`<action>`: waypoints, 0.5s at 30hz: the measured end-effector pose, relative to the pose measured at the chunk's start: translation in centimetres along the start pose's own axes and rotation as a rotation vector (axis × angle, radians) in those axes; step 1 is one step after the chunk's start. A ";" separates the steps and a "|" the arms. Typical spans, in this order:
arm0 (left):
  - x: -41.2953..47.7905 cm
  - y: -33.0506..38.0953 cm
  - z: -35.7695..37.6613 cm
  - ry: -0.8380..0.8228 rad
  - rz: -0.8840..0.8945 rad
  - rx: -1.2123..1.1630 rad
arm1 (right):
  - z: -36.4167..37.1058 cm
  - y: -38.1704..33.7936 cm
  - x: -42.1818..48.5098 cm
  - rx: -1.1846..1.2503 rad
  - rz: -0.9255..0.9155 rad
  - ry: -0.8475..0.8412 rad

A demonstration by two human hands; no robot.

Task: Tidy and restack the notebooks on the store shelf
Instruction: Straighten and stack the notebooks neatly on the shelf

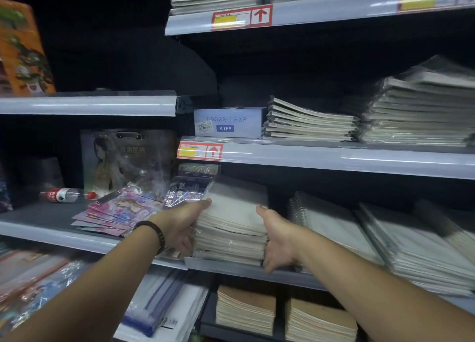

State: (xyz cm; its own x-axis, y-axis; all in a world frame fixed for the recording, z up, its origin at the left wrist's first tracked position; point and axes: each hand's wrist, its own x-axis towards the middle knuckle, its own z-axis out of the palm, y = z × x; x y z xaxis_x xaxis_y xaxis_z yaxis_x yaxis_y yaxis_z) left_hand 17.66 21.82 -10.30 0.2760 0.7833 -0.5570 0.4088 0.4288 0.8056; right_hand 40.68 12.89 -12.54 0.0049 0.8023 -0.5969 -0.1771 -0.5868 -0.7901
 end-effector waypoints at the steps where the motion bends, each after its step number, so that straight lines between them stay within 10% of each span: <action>1: 0.1 -0.2 0.1 0.006 0.030 0.005 | 0.0 0.2 0.3 -0.018 -0.039 0.001; 10: -2.2 -0.3 1.7 0.103 0.090 -0.034 | 0.9 0.6 -3.2 -0.046 -0.087 -0.085; 15: -5.9 -0.3 2.4 0.663 0.469 0.447 | -0.1 1.2 -8.0 -0.250 -0.263 0.078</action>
State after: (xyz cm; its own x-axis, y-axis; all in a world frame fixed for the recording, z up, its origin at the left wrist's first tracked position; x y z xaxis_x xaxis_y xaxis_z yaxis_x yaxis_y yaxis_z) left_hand 18.03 15.99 -7.79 0.0004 0.9892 0.1465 0.7164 -0.1025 0.6901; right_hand 40.52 5.76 -8.72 0.0954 0.9242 -0.3697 0.0858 -0.3776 -0.9220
